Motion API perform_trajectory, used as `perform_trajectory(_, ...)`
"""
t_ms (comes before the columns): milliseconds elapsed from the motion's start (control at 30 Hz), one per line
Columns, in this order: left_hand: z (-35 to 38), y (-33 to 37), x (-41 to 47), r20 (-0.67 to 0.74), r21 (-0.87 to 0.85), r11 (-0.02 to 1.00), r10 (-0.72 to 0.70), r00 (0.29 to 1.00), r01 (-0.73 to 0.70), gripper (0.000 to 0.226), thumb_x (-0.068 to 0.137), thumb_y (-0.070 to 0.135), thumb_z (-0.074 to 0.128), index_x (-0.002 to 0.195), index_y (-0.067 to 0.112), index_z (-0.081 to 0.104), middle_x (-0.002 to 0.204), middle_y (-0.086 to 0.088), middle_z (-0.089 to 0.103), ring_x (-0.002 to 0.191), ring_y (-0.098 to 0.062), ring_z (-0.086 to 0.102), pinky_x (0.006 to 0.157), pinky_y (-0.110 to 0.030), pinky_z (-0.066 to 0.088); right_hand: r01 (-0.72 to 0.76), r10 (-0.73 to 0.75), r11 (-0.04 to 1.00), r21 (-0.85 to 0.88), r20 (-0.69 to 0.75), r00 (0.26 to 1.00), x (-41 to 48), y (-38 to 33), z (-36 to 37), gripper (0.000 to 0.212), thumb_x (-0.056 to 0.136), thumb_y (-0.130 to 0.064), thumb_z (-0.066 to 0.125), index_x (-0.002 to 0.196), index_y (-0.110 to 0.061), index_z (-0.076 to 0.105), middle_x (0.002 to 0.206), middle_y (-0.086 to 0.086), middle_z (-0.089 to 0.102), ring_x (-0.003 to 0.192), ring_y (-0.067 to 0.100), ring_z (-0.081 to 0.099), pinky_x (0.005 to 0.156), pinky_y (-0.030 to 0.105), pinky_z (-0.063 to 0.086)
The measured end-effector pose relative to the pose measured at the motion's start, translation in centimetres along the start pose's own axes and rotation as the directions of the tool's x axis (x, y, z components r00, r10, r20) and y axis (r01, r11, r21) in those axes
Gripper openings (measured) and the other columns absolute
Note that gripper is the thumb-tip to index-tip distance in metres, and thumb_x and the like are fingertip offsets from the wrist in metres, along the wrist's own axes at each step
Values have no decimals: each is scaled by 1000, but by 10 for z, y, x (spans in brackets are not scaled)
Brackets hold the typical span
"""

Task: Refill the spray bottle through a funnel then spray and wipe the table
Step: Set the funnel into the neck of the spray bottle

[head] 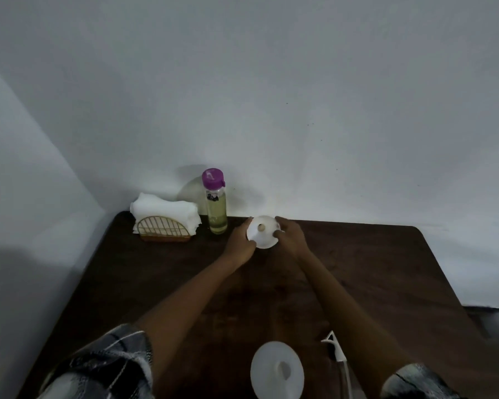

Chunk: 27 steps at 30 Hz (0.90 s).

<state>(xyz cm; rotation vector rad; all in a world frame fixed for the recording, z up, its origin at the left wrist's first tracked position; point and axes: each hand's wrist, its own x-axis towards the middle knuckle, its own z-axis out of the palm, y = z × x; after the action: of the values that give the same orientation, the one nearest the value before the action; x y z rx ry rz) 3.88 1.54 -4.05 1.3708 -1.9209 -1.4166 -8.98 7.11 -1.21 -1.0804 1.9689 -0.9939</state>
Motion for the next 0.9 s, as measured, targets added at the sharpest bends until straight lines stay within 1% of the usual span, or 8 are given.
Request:
perform_trajectory(67,-6,11,-21,-26,-83,997,2,1000,-4,60,86,-4,51,140,16,38,141,-8,45,130,-25,42,104,-44,43,41,-39,999,30,-49,998,-16,-7,-8,41,85,4,51,126,4,52,128,22,55,119,33,50,97,35,40)
perform_trajectory(133,-14,24,-49,-14,-198,980,-8,1000,5,54,89,1,51,138,21,40,135,-6,49,125,-24,47,91,-36,52,110,-105,992,59,-84,991,-40,-17,-17,35,85,4,50,120,4,58,119,22,61,112,33,55,88,34,42)
perform_trajectory(233,-27,45,-93,48,-361,931,-35,998,50,48,92,5,51,135,24,43,120,-4,53,112,-25,56,69,-20,51,229,-217,967,112,-115,969,-79,-25,-29,22,82,-14,51,91,-5,69,85,12,66,82,17,60,71,29,43)
perform_trajectory(300,-34,56,-120,85,-428,901,-37,996,70,46,91,7,53,133,25,46,119,-4,55,105,-25,60,75,-26,54,267,-245,954,134,-155,957,-106,-30,-37,21,84,-7,51,94,-7,69,89,3,65,82,8,58,73,24,45)
perform_trajectory(433,-42,68,-165,144,-492,864,-45,989,111,45,89,8,57,129,28,51,122,-6,56,108,-28,61,86,-39,55,213,-157,948,238,-235,959,-150,-43,-54,31,84,7,49,110,-1,64,105,6,66,96,15,60,72,11,49)
perform_trajectory(567,-43,70,-203,218,-534,825,-74,973,183,40,89,7,57,124,26,55,119,-9,59,107,-32,62,85,-41,56,138,-45,900,413,-226,973,-193,-43,-64,21,86,1,54,101,-5,67,97,5,68,88,17,63,63,16,51)
perform_trajectory(733,-36,60,-235,292,-537,808,-92,952,242,38,90,9,55,124,25,55,113,-10,66,93,-25,70,84,-40,56,57,52,886,461,-221,974,-232,-26,-60,16,86,-1,56,91,-6,70,92,8,70,85,21,65,67,26,55)
perform_trajectory(900,-28,53,-245,316,-493,823,-132,940,281,38,90,9,55,126,22,53,114,-13,66,93,-26,70,88,-44,55,-6,147,865,501,-242,959,-245,-15,-54,16,84,1,56,84,-6,71,85,14,70,74,26,61,63,34,49)
